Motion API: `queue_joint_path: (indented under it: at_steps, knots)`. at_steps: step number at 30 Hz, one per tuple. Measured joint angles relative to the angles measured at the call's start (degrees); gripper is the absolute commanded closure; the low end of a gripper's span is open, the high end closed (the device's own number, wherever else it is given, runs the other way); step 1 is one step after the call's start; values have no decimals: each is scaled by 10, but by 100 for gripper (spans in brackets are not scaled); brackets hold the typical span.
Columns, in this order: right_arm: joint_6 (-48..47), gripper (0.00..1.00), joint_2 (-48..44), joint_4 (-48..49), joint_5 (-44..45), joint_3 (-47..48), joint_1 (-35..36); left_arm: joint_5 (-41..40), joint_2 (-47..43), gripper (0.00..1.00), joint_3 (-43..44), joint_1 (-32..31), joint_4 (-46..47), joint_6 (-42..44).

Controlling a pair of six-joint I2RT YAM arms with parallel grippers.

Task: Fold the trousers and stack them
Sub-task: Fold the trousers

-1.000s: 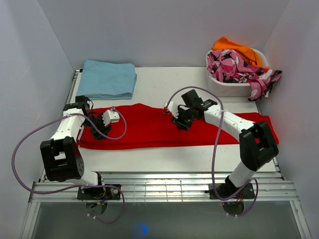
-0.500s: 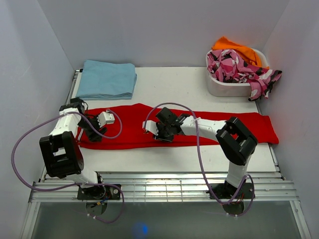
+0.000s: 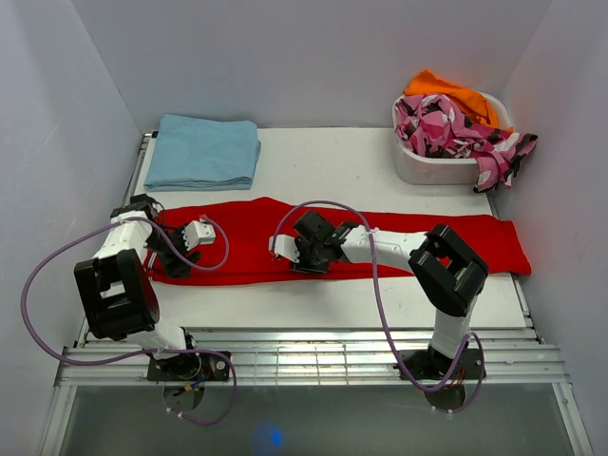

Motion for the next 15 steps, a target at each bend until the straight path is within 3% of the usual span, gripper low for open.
queue_joint_path:
  at_steps: [5,7,9,10,11,15]
  knots:
    - [-3,64,0,5,11,-3,4,-8,0,30,-9,1,13,13]
    - [-3,73,0,10,15,-5,4,-14,0,33,-17,1,23,16]
    - [-5,89,0,16,19,-7,6,-19,0,40,-26,1,35,18]
    - [-7,92,0,18,22,-8,7,-20,1,43,-29,1,41,19]
    - [-5,92,0,18,26,-8,7,-22,2,57,-30,1,46,20]
    - [-3,92,0,21,33,-8,8,-24,6,78,-31,1,57,16]
